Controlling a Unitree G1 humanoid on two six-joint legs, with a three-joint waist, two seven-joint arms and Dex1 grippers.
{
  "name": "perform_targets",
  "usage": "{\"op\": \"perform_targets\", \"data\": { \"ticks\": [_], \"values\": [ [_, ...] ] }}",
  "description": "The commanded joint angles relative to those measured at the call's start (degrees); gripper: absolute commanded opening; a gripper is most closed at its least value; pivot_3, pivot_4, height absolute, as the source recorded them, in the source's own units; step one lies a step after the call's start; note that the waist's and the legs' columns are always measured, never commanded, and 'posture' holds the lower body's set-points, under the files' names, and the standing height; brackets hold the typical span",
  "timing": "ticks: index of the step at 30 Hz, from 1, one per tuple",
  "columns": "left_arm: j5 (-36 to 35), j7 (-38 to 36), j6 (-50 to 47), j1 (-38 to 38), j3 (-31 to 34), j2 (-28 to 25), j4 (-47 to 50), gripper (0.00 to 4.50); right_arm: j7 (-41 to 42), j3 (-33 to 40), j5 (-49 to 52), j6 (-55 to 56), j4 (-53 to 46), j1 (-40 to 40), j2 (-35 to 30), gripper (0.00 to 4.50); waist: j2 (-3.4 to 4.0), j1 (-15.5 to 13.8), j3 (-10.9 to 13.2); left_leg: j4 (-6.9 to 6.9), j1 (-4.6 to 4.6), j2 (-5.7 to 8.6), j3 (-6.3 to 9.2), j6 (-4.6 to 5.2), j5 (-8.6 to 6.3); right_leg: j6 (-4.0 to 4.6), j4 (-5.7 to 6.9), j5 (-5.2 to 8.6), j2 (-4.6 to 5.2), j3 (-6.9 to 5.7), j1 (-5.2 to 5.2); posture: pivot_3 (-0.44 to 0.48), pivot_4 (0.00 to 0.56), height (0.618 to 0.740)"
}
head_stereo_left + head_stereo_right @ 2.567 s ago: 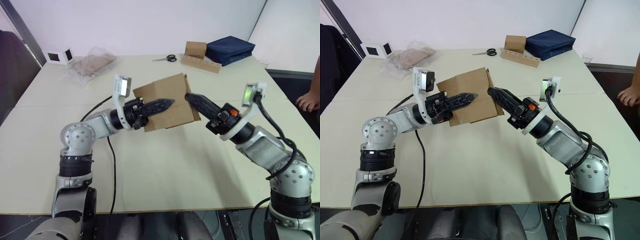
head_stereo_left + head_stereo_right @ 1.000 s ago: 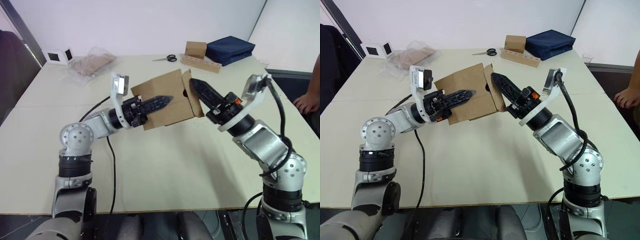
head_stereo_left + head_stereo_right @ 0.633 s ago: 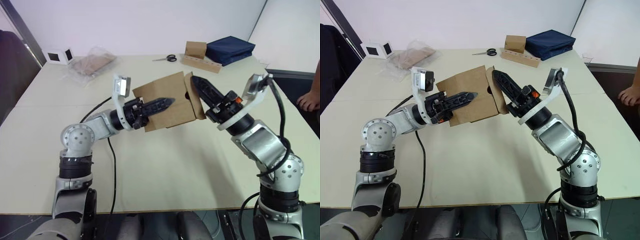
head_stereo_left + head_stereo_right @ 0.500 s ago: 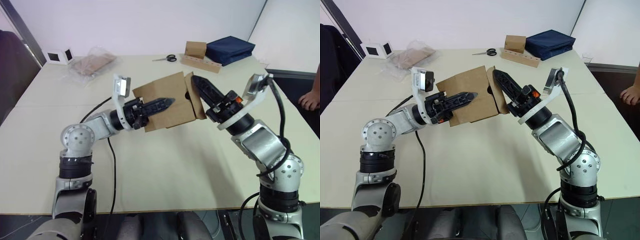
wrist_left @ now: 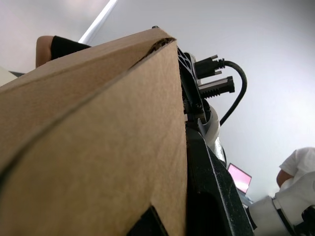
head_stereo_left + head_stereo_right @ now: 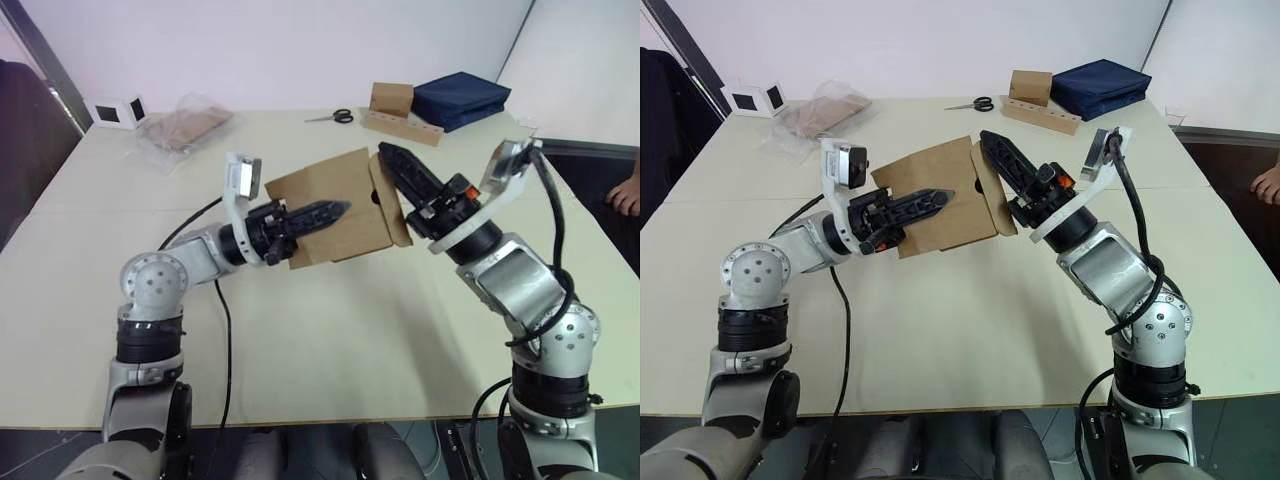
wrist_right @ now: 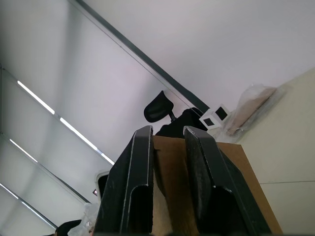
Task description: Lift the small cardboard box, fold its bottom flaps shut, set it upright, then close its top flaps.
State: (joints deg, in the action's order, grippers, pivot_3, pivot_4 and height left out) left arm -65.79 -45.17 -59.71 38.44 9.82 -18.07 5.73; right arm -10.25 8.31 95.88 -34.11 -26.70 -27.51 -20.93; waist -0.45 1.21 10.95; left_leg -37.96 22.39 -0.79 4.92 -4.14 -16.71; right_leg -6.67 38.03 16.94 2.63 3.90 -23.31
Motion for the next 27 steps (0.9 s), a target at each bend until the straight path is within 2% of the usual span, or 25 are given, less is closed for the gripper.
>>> {"op": "perform_targets", "data": {
  "ticks": [1, 8, 13, 19, 27],
  "values": [
    [-1.51, 0.21, 0.47, 0.78, 0.75, -0.34, 1.28, 0.00, 0.61, 0.81, 0.07, -0.07, -1.36, -1.29, -0.92, 0.99, 0.00, 0.00, 0.00, 0.00, 0.00, 0.00, 0.00, 0.00, 0.00, 0.00, 0.00, 0.00, 0.00, 0.00, 0.00, 0.000, 0.150, 0.740],
    [-6.72, 3.06, -1.68, 2.73, 4.54, -1.46, -1.83, 0.00, 6.56, 4.72, 1.40, -4.69, -3.44, 4.50, -10.56, 0.99, -0.01, -0.11, 0.01, 0.00, 0.03, 0.00, 0.01, 0.01, -0.01, 0.00, -0.05, 0.00, 0.00, -0.01, 0.00, 0.000, 0.150, 0.740],
    [-7.61, 3.27, -2.21, 3.01, 4.27, -2.06, -2.17, 0.00, 9.59, 5.71, 1.79, -5.95, -3.60, 6.65, -13.75, 0.99, -0.01, 0.06, 0.01, 0.00, 0.03, 0.00, -0.01, 0.02, -0.01, 0.00, -0.04, 0.00, -0.02, 0.00, 0.00, 0.000, 0.150, 0.740],
    [-7.56, 3.10, -2.32, 2.98, 3.84, -2.20, -2.14, 0.00, 10.77, 5.74, 2.25, -5.63, -3.52, 7.36, -14.45, 0.99, -0.02, -0.06, 0.02, 0.01, 0.03, 0.00, -0.01, 0.02, -0.01, 0.00, -0.05, 0.00, -0.01, 0.00, 0.00, 0.000, 0.150, 0.740],
    [-6.29, 3.02, -1.17, 2.03, 2.30, -1.25, -1.04, 0.00, 7.45, 4.21, 4.37, -3.65, -5.28, 7.26, -11.91, 0.99, -0.02, -0.06, 0.02, 0.01, 0.03, 0.00, 0.00, 0.01, -0.01, 0.00, -0.05, 0.00, -0.01, 0.00, 0.00, 0.000, 0.150, 0.740]
  ]
}}
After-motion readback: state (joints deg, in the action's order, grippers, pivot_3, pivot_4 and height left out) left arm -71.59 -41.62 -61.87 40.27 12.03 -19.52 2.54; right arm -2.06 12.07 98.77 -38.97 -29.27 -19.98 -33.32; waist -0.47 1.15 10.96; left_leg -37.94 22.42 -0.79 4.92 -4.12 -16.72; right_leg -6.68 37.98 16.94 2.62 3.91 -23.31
